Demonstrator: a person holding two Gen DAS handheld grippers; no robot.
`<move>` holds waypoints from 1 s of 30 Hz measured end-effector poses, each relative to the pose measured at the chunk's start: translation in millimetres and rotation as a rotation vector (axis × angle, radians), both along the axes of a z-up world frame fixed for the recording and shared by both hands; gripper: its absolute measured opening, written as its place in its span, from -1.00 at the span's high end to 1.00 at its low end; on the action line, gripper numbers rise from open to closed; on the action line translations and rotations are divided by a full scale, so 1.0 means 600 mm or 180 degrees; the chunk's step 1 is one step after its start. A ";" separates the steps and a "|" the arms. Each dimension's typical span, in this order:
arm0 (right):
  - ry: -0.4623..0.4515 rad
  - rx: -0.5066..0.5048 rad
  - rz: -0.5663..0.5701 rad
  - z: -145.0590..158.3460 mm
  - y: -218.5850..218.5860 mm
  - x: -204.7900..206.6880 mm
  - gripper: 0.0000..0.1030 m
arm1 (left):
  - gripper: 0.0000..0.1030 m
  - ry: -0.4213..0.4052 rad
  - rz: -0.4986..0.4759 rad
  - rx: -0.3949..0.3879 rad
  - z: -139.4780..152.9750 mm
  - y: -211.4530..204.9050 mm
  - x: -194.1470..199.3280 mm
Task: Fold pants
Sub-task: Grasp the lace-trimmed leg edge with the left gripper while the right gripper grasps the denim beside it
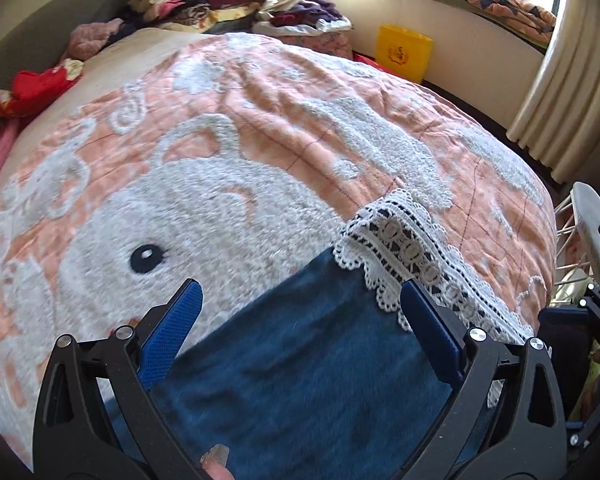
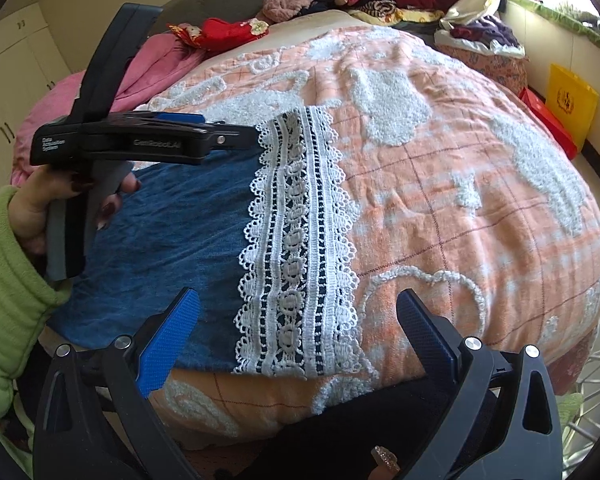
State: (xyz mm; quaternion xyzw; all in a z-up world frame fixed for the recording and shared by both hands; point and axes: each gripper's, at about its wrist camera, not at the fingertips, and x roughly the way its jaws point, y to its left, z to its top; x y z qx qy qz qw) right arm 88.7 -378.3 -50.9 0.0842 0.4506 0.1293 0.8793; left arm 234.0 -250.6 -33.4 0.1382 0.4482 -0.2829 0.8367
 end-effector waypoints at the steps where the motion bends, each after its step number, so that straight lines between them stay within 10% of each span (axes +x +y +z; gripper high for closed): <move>1: 0.0038 0.0021 -0.0020 -0.004 -0.001 0.003 -0.91 | -0.80 0.0022 -0.0017 0.0013 -0.005 -0.005 0.006; 8: 0.0186 0.0228 -0.0027 -0.024 -0.007 0.019 -0.90 | -0.20 0.0195 -0.0119 0.0004 -0.034 -0.029 0.016; 12: 0.0137 0.0360 0.0080 -0.021 -0.001 0.019 -0.28 | 0.31 0.0264 -0.0234 -0.0091 -0.032 -0.034 0.011; 20: 0.0187 0.0606 0.0019 -0.033 -0.008 0.037 -0.04 | 0.27 0.0252 -0.0201 -0.0107 -0.043 -0.041 0.014; 26: 0.0128 0.0869 0.0171 -0.031 -0.012 0.032 0.54 | 0.65 0.0208 -0.0273 -0.0060 -0.036 -0.045 0.000; 30: 0.0026 0.0908 0.0294 -0.019 -0.003 0.024 0.54 | 0.78 0.0177 -0.0224 -0.0132 -0.026 -0.038 -0.005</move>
